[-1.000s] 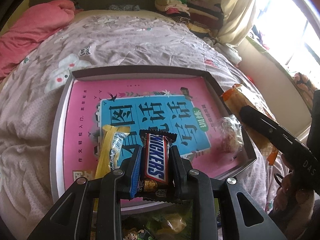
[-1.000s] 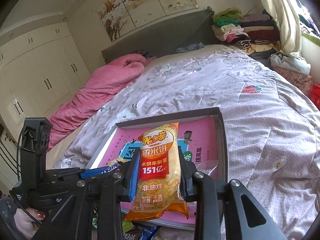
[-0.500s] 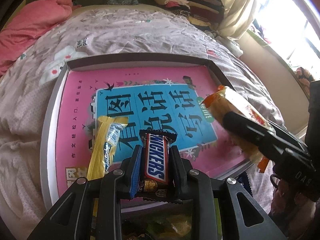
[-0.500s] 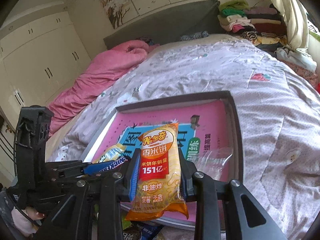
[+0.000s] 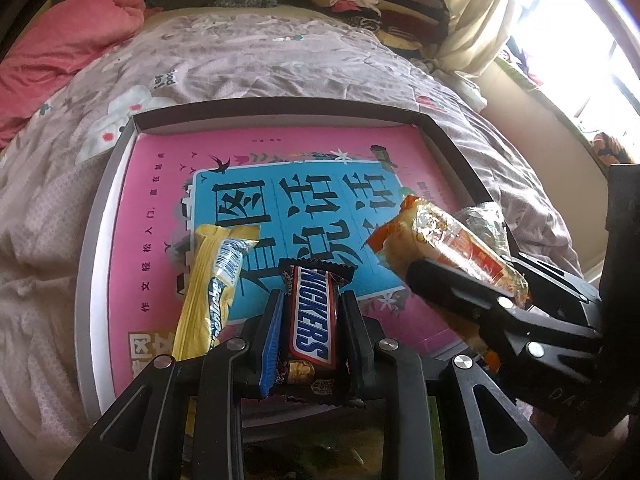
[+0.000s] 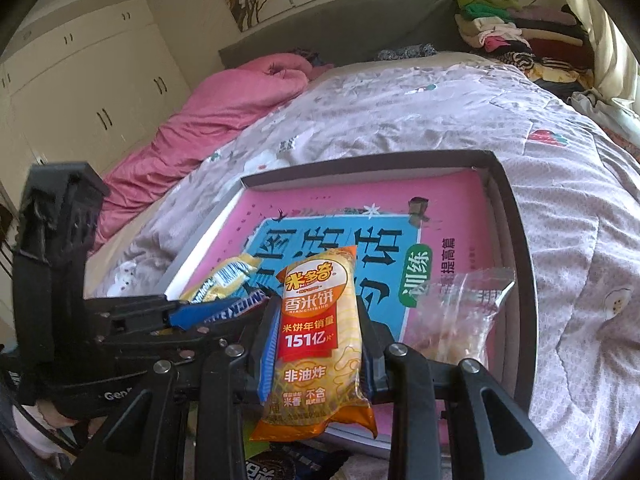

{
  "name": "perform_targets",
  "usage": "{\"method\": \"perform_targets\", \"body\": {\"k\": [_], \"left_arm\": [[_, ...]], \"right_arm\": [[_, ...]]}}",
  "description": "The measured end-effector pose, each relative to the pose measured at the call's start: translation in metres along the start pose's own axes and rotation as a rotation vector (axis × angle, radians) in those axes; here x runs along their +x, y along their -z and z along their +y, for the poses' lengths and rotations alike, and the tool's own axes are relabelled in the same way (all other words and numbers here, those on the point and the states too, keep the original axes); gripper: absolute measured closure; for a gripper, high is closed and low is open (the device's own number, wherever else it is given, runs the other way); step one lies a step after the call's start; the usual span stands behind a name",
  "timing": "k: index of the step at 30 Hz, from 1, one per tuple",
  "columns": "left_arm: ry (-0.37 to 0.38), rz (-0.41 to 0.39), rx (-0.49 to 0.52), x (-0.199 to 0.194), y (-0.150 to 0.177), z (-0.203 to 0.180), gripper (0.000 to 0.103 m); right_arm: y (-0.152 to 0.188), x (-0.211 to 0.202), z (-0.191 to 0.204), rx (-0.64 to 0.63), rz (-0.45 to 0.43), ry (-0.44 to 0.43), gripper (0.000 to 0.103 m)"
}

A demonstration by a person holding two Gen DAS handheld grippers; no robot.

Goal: Organize snacks
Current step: 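Lower the Snickers bar with the left tool while the right tool lowers the cracker bag into the tray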

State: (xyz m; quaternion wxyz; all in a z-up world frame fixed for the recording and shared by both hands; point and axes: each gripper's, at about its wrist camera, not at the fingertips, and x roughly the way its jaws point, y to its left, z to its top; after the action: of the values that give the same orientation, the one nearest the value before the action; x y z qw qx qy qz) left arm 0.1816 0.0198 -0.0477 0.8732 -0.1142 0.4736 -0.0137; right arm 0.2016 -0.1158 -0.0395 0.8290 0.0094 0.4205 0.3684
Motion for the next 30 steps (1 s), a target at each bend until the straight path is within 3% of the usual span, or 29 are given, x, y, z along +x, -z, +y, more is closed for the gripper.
{"method": "perform_targets", "body": {"k": [30], "left_arm": [[-0.012, 0.002, 0.002, -0.0014, -0.0012, 0.0002, 0.074]], "right_arm": [[0.0022, 0.0073, -0.0045, 0.005, 0.035, 0.036, 0.070]]}}
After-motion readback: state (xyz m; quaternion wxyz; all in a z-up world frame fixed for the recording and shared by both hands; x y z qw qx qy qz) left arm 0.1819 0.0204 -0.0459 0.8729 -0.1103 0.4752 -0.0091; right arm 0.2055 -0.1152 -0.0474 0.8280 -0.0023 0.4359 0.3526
